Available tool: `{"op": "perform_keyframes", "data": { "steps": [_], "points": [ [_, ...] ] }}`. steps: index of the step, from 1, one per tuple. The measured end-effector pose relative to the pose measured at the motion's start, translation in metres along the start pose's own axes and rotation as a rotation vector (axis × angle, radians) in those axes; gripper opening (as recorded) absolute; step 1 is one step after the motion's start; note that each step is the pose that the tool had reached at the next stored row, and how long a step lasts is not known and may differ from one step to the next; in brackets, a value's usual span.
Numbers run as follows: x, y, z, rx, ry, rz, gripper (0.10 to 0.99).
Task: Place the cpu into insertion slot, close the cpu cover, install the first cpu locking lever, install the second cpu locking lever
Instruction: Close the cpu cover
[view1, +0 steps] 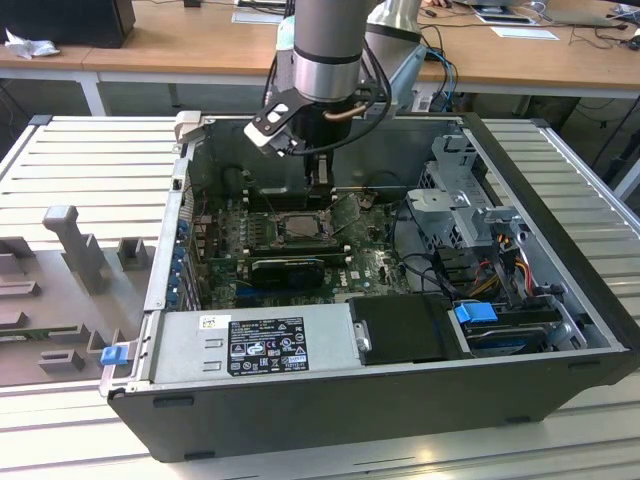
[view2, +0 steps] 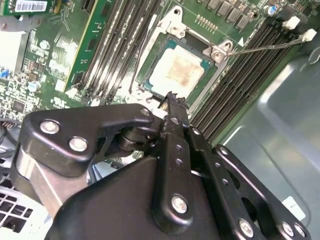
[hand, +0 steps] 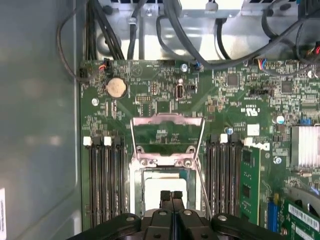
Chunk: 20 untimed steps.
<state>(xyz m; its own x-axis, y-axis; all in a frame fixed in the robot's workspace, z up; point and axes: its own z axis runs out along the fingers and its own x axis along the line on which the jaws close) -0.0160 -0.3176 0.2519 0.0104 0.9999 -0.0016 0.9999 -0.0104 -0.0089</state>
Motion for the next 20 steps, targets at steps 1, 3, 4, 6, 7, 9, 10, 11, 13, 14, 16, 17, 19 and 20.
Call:
{"op": "perform_keyframes", "data": {
  "steps": [1,3,4,6,7,9,10,11,13,14,16,17,19,20],
  "points": [
    [0.0,0.0002,-0.0006,0.0,0.0,0.0,0.106],
    [0.0001,0.0033,-0.0014,0.0,0.0003,0.0,0.106],
    [0.0001,0.0075,-0.0015,0.0,0.0001,0.0,0.106],
    [0.0002,0.009,-0.002,0.0,0.0,0.0,0.106],
    [0.0001,0.009,-0.004,0.0,0.0001,0.0,0.106],
    [0.0002,0.0112,-0.0044,0.0,0.0003,0.0,0.106],
    [0.0002,0.014,-0.0045,0.0,0.0001,0.0,0.106],
    [0.0002,0.0167,-0.0045,0.0,0.0001,0.0,0.106],
    [0.0003,0.0226,-0.0048,0.0,0.0,0.0,0.106],
    [0.0002,0.0232,-0.0055,0.0,-0.0002,0.0,0.106],
    [0.0003,0.0255,-0.0072,0.0,0.0001,0.0,0.106],
    [0.0004,0.0304,-0.0072,0.0,0.0004,0.0,0.106],
    [0.0006,0.0405,-0.0073,0.0,0.0002,0.0,0.106],
    [0.0007,0.0449,-0.0074,0.0,0.0001,0.0,0.106]
  ]
}}
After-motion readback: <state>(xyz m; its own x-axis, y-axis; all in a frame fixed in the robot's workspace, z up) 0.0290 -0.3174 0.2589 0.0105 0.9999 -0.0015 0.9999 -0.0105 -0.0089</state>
